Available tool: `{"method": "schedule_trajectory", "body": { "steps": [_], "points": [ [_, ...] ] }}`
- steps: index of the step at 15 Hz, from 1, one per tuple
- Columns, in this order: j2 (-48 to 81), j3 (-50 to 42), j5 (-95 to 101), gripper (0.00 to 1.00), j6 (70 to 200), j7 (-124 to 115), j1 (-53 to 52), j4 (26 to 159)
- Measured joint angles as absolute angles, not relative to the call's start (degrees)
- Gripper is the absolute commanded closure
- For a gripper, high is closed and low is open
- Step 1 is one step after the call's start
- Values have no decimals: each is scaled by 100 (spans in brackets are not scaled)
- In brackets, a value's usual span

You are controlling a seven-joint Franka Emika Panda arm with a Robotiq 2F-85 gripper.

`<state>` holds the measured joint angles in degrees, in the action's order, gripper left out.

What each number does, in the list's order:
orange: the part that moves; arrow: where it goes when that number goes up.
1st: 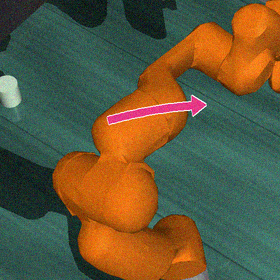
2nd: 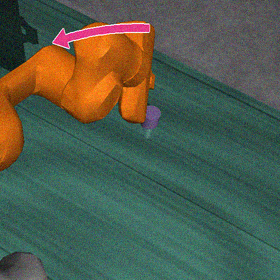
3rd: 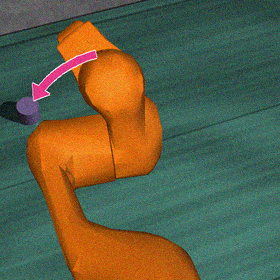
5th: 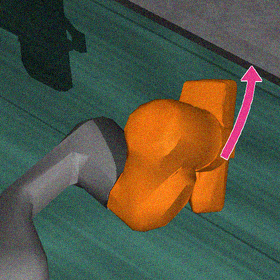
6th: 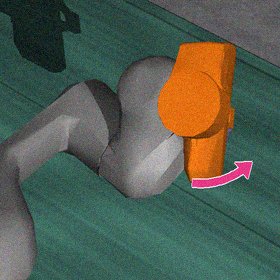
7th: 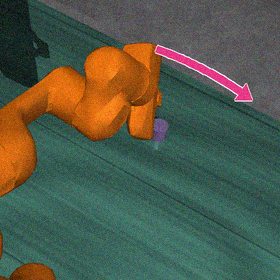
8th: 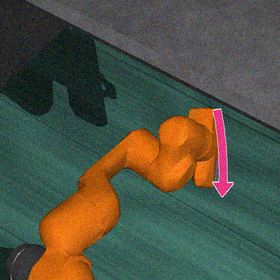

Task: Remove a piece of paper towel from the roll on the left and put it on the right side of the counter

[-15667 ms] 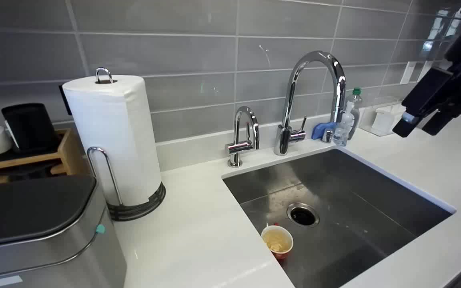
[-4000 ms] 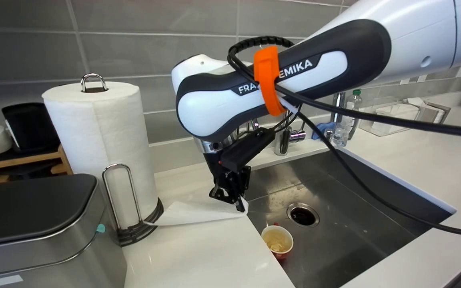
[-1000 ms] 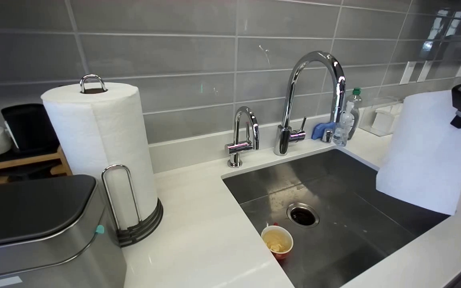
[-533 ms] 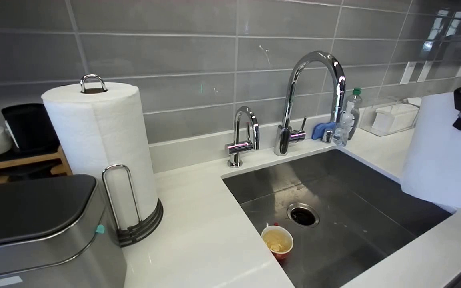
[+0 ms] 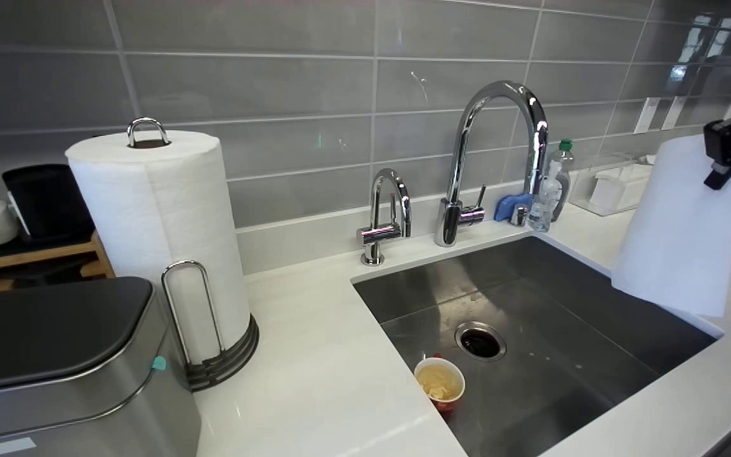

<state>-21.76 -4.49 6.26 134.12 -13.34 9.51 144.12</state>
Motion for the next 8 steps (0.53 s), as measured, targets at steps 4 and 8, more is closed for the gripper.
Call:
{"method": "schedule_trajectory", "body": {
  "steps": [4, 8],
  "points": [
    [-1280, -886, -287, 100, 13457, -1191, 973, 13468],
    [-354, -1263, -1723, 100, 14031, -826, 985, 12783]
  ]
}}
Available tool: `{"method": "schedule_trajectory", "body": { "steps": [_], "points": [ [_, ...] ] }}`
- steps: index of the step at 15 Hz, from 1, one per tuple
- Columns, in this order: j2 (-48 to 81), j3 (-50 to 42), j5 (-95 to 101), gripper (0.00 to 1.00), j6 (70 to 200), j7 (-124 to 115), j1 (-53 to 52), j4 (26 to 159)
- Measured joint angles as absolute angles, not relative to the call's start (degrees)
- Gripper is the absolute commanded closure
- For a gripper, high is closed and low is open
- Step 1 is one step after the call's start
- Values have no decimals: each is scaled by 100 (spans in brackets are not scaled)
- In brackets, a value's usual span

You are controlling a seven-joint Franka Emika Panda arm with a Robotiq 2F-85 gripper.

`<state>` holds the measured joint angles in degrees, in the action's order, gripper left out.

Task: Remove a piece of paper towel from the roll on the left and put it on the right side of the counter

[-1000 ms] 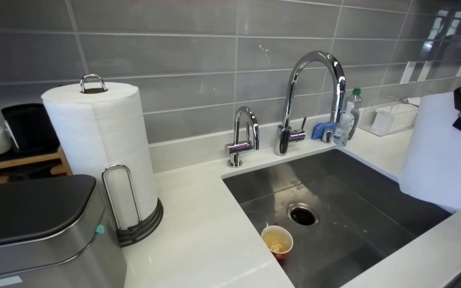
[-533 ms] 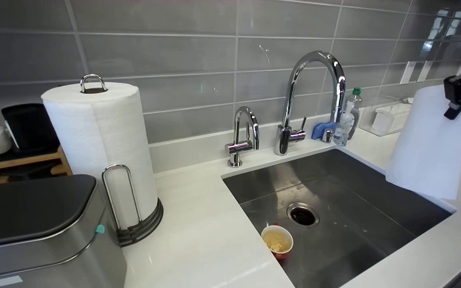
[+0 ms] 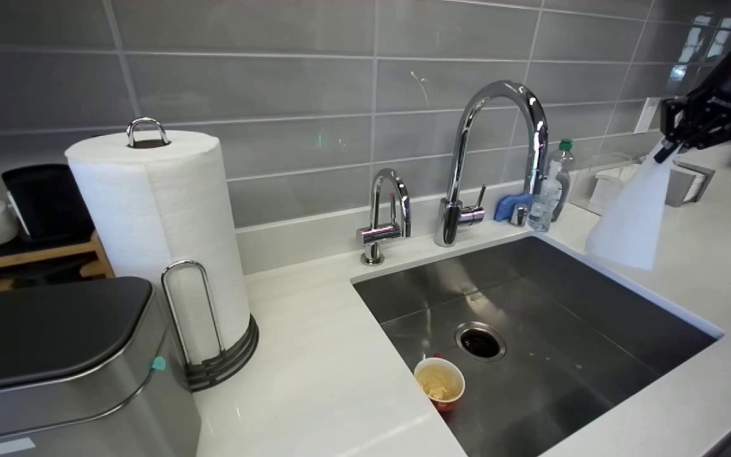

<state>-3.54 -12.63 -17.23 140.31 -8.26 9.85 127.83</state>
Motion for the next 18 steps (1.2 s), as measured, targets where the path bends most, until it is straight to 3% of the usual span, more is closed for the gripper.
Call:
{"method": "schedule_trajectory", "body": {
  "steps": [8, 18],
  "points": [
    [883, -1421, -3988, 100, 15705, 46, 1403, 12152],
    [2291, -1683, -4238, 100, 16293, 183, 1820, 12034]
  ]
}}
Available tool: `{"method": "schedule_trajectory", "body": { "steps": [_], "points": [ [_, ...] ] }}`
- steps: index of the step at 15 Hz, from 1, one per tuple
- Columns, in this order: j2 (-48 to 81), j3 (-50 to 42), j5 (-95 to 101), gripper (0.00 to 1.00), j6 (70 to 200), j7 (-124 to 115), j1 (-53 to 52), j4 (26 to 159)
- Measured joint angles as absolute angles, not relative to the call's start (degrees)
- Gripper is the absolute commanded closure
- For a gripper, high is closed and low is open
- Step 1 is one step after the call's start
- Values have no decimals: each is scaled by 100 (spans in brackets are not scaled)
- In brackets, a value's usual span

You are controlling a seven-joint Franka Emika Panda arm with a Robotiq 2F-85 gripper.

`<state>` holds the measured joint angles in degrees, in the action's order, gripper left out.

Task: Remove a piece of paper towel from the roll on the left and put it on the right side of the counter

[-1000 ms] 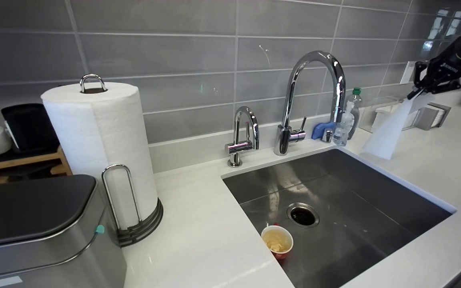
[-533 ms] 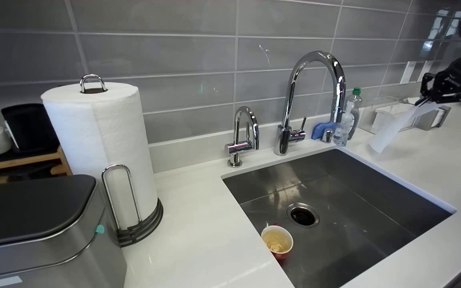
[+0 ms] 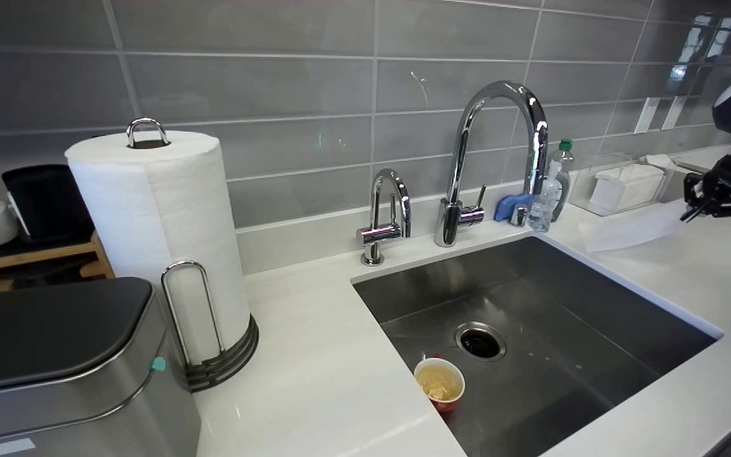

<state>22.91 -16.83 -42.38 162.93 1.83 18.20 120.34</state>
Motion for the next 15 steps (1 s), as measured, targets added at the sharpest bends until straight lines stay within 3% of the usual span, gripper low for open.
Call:
{"method": "schedule_trajectory", "body": {
  "steps": [2, 3, 5, 13, 15],
  "points": [
    [2471, -1831, -4236, 99, 16293, 98, 1829, 11966],
    [2549, -1912, -4227, 74, 16293, 35, 1830, 11916],
    [2685, -1978, -3943, 69, 16294, -263, 1917, 11820],
    [2791, -2369, -2132, 9, 16275, -1335, 1933, 11581],
    [2722, -2721, -1475, 0, 16172, -1576, 1761, 11580]
  ]
}}
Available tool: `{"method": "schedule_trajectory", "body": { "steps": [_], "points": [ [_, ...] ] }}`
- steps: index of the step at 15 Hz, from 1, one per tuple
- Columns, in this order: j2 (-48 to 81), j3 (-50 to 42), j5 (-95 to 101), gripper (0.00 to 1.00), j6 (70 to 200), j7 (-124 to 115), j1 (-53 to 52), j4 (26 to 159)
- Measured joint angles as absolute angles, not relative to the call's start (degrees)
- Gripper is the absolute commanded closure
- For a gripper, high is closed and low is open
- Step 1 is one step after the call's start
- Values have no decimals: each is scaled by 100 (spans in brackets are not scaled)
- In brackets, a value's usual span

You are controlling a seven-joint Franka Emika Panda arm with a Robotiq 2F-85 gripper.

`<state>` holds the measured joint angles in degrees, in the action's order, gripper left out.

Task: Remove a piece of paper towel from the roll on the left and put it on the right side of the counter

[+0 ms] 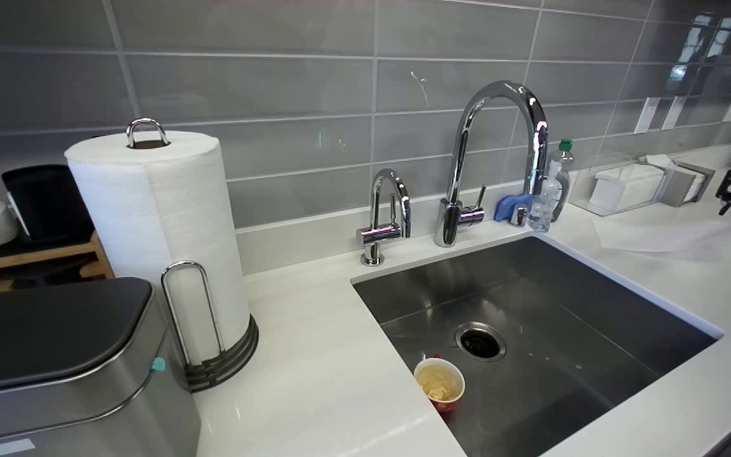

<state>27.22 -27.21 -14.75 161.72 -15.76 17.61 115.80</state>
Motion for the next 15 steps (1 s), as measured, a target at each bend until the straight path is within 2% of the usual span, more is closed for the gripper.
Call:
{"method": "schedule_trajectory", "body": {
  "steps": [4, 9, 15],
  "points": [
    [2452, -3095, -446, 0, 15384, -1691, 1565, 11537],
    [1870, -3028, 478, 0, 14541, -1632, 1395, 11668],
    [455, -2659, 1414, 0, 13539, -1123, 1251, 12545]
  ]
}}
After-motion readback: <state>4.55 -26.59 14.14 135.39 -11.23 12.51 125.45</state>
